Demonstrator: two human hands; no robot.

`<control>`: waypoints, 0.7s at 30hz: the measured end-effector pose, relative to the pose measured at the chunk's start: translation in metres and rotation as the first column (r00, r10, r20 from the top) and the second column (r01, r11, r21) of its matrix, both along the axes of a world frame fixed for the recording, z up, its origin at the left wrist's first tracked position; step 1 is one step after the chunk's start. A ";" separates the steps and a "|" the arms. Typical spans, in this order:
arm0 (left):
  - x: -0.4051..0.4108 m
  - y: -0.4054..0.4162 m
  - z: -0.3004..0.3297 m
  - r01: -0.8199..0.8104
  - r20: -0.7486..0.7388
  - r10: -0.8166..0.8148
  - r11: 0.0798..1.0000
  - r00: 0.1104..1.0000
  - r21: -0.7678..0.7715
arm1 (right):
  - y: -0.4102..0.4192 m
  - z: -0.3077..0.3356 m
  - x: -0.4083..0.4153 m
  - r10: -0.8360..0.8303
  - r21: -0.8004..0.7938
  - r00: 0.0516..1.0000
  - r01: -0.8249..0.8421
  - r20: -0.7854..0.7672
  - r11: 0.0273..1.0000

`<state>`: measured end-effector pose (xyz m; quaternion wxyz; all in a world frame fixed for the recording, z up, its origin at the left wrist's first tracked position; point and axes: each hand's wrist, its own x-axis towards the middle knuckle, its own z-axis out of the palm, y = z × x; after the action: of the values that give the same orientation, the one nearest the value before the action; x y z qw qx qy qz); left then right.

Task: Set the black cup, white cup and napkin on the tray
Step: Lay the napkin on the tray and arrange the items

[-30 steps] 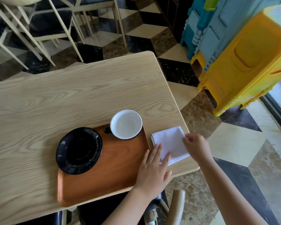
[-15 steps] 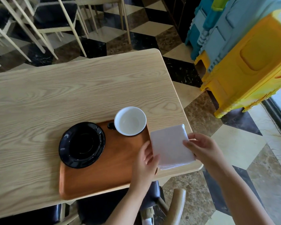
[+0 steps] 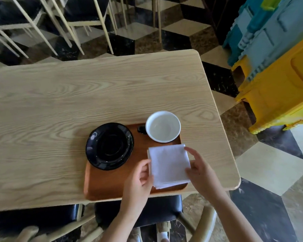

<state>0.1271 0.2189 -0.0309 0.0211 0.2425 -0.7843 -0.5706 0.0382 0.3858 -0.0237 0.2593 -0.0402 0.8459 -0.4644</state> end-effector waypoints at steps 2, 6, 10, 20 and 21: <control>0.004 -0.006 -0.007 0.043 0.012 -0.042 0.998 0.999 -0.036 | -0.006 -0.003 0.003 0.045 0.072 0.997 -0.040 -0.066 0.997; 0.009 -0.014 -0.021 0.133 0.041 -0.128 0.978 0.991 -0.159 | -0.011 -0.006 0.008 0.166 0.209 0.974 -0.132 -0.156 0.969; 0.014 -0.013 -0.027 0.268 0.103 -0.247 0.885 0.963 -0.380 | -0.008 -0.013 0.017 0.358 0.457 0.879 -0.190 -0.315 0.869; 0.025 -0.015 -0.048 0.370 0.076 -0.441 0.635 0.894 -0.678 | 0.009 -0.052 0.030 0.628 0.617 0.658 -0.304 -0.415 0.726; 0.026 -0.016 -0.050 0.376 0.084 -0.444 0.629 0.892 -0.680 | 0.009 -0.052 0.031 0.632 0.619 0.664 -0.313 -0.400 0.721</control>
<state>0.1531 0.2030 -0.0805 0.0139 0.0063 -0.9698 -0.2436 0.0689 0.3946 -0.0760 0.1019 -0.3396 0.9291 -0.1052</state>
